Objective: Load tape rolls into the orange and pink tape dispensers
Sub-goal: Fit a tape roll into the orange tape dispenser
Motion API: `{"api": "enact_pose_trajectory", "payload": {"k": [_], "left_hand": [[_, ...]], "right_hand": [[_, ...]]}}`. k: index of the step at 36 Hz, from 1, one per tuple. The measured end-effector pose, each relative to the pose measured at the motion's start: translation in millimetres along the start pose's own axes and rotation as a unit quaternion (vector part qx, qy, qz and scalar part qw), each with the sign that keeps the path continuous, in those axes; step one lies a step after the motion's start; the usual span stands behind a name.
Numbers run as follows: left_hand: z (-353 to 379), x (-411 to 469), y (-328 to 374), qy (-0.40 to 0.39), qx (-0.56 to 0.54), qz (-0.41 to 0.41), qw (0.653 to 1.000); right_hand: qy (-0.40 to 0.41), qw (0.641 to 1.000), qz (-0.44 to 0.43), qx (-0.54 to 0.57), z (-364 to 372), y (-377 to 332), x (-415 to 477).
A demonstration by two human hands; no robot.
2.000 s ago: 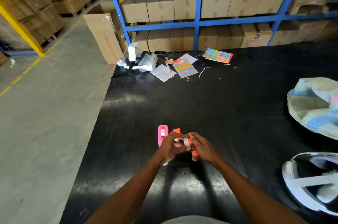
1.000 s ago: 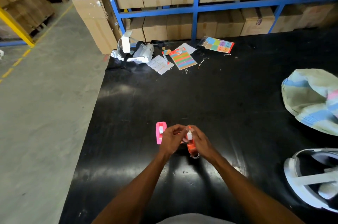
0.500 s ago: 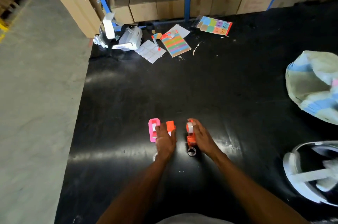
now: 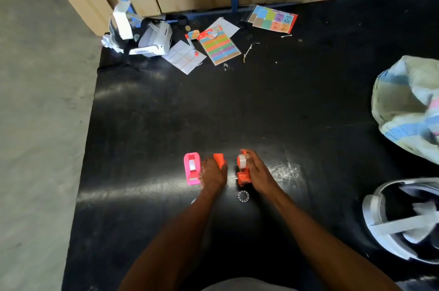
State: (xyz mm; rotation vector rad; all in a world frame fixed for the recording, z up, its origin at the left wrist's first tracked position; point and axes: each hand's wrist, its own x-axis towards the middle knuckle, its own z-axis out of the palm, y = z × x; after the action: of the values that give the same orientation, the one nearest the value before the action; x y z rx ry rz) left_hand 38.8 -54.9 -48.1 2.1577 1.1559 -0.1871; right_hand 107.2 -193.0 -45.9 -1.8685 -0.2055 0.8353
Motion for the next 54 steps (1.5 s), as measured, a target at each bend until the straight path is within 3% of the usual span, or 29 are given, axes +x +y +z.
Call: {"api": "enact_pose_trajectory", "payload": {"k": [4, 9, 20, 28, 37, 54], "left_hand": [[-11.5, -2.7, 10.8, -0.080, -0.253, 0.004, 0.964], [-24.3, -10.8, 19.0, -0.241, -0.414, -0.034, 0.877], [-60.7, -52.3, 14.4, -0.249, -0.444, 0.014, 0.861], [-78.9, -78.0, 7.3, -0.226, -0.427, 0.033, 0.875], [-88.5, -102.6, 2.6, -0.182, -0.469, 0.069, 0.861], [-95.4, -124.9, -7.3, -0.169, -0.541, 0.046, 0.823]], "right_hand": [[0.015, 1.000, -0.015, -0.010, -7.7, -11.5, -6.2], [0.025, 0.999, -0.020, -0.018, -14.1, -13.1, -2.6], [0.021, 0.994, -0.104, -0.030, -5.2, -44.6, -36.0], [0.023, 0.991, -0.123, -0.043, 5.8, -55.9, -52.9], [0.024, 0.985, -0.157, -0.065, 16.2, -67.5, -68.0], [0.004, 0.990, -0.119, -0.075, 28.6, -82.1, -81.1]]}}
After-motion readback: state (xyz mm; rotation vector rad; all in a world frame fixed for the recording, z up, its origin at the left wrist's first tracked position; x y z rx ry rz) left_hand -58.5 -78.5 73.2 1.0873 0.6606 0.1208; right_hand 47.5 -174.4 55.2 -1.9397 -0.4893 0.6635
